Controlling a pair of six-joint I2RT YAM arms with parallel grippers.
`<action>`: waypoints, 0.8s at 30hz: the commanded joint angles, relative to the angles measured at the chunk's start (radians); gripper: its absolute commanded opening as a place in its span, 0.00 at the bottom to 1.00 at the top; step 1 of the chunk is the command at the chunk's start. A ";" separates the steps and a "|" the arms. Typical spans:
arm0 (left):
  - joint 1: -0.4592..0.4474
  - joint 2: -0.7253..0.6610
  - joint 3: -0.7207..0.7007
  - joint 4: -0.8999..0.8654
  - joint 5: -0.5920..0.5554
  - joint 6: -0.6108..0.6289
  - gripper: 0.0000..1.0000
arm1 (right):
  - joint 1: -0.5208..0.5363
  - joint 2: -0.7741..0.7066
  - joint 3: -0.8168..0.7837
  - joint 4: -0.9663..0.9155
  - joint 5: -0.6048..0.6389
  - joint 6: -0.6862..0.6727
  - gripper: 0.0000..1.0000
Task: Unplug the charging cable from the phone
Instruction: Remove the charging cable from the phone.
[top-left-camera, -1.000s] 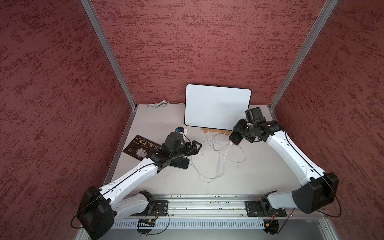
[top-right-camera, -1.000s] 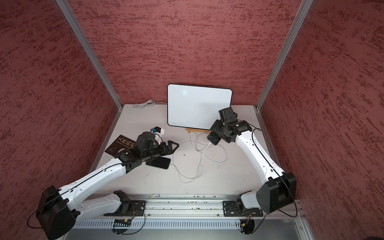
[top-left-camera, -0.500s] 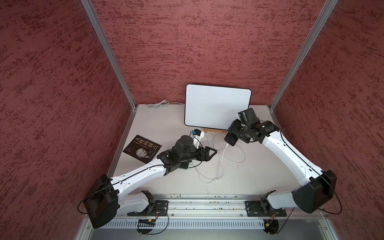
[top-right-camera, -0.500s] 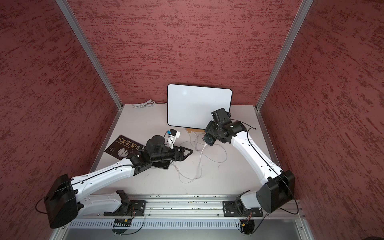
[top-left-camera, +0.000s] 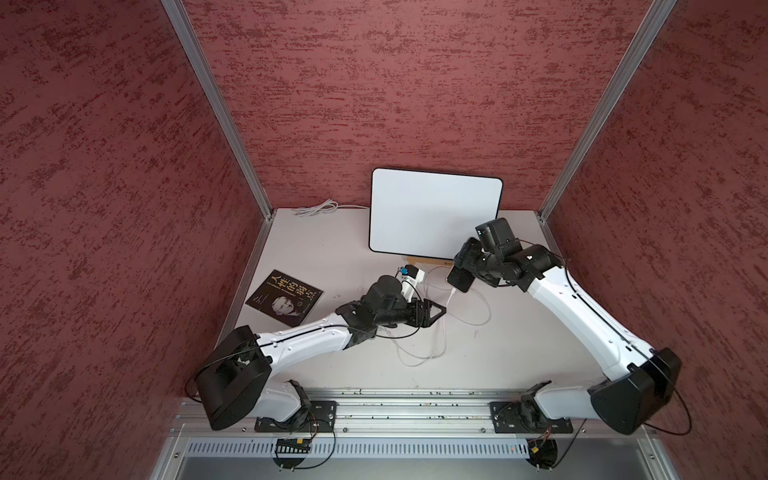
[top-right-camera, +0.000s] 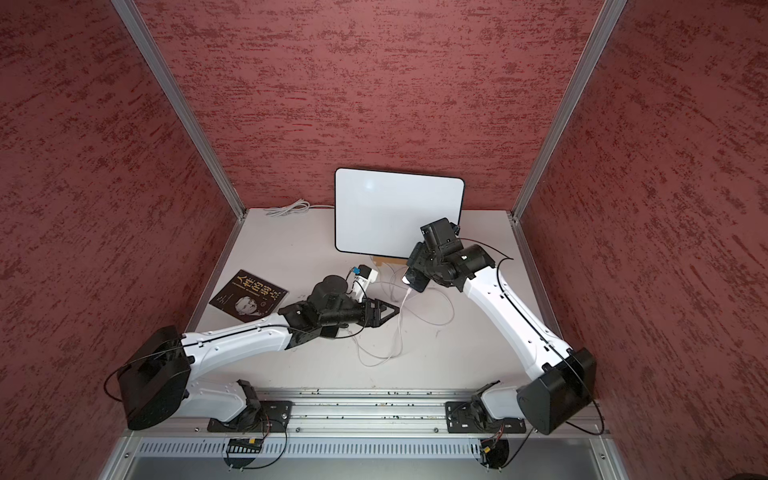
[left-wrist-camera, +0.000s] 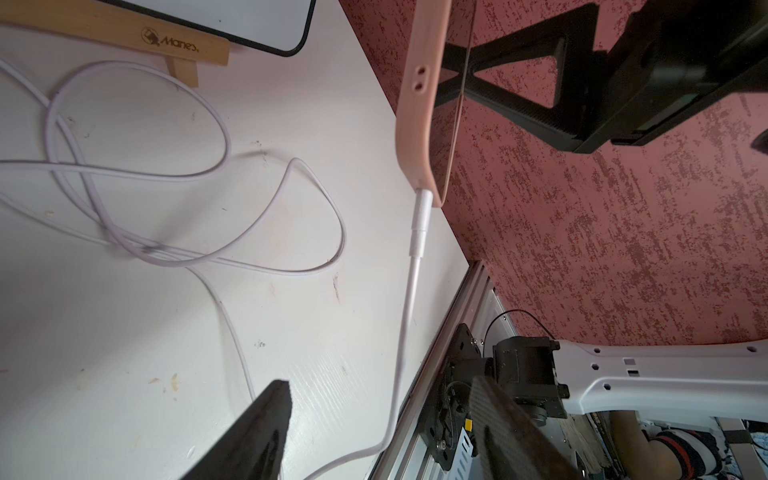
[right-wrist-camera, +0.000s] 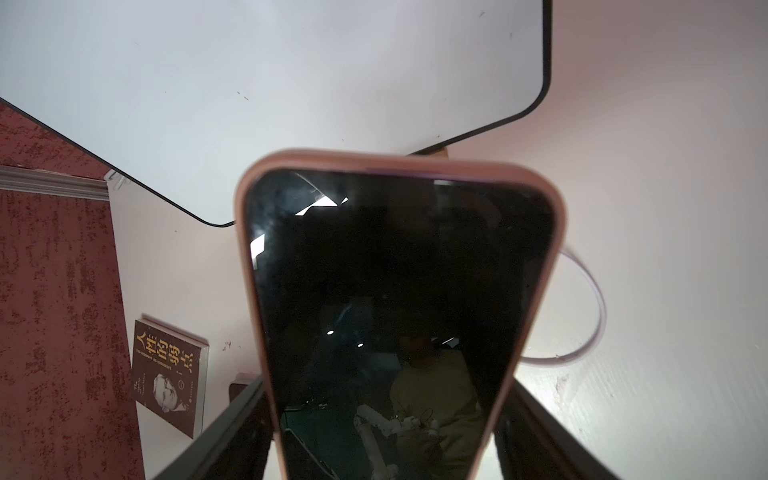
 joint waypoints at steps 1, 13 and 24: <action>-0.007 0.017 0.028 0.071 0.027 -0.005 0.70 | 0.018 -0.033 0.003 0.038 0.027 -0.003 0.36; -0.012 0.073 0.075 0.096 0.063 -0.003 0.52 | 0.038 -0.037 -0.014 0.054 0.022 0.002 0.36; -0.014 0.098 0.085 0.114 0.082 -0.010 0.33 | 0.048 -0.045 -0.022 0.057 0.015 0.005 0.36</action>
